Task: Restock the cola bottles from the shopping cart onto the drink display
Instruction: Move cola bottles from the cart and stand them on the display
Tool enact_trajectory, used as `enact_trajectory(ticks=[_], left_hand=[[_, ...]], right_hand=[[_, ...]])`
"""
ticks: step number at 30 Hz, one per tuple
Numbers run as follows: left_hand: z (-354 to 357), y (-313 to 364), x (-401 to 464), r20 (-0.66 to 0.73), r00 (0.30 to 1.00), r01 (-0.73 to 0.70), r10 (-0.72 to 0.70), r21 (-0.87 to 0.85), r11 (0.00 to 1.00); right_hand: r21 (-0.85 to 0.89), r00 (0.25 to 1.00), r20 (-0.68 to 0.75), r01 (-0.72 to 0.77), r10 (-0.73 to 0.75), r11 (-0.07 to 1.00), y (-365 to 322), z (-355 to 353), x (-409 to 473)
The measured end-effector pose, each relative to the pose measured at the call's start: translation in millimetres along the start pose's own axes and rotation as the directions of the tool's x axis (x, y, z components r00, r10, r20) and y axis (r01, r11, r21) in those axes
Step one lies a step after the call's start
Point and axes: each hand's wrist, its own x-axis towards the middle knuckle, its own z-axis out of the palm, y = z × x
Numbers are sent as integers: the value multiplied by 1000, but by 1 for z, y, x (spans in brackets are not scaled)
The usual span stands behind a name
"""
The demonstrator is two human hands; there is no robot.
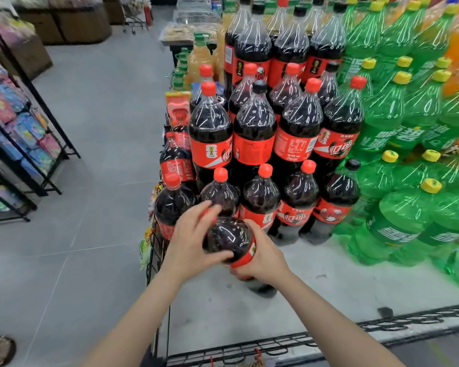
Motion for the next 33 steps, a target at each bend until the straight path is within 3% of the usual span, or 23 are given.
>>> enact_trajectory(ticks=[2,4,10,14,24,28,33], left_hand=[[-3,13,-4,-78,928,320,-363,-330,888],[-4,21,1,-42,880,408,-472,-441,799],[-17,28,21,31,870,412,-492,-595,690],[-32,15,19,37,865,412,-501,-623,665],[-79,-23,-9,74,861,428,-504,-641,637],[-76,-25,-12,124,875,438,-468,-612,659],[-70,-28,-24,184,874,464,-451,-595,656]], right_hand=[[38,1000,-22,-17,18,999,3,-3,0],[65,999,-38,-17,20,998,5,-5,-1],[30,990,-130,-56,60,998,-12,5,-9],[14,992,-109,-59,61,998,-37,24,-9],[206,992,-129,10,17,979,-80,94,-6],[331,996,-86,23,6,943,-72,93,-3],[350,993,120,-30,-13,936,-50,83,0]])
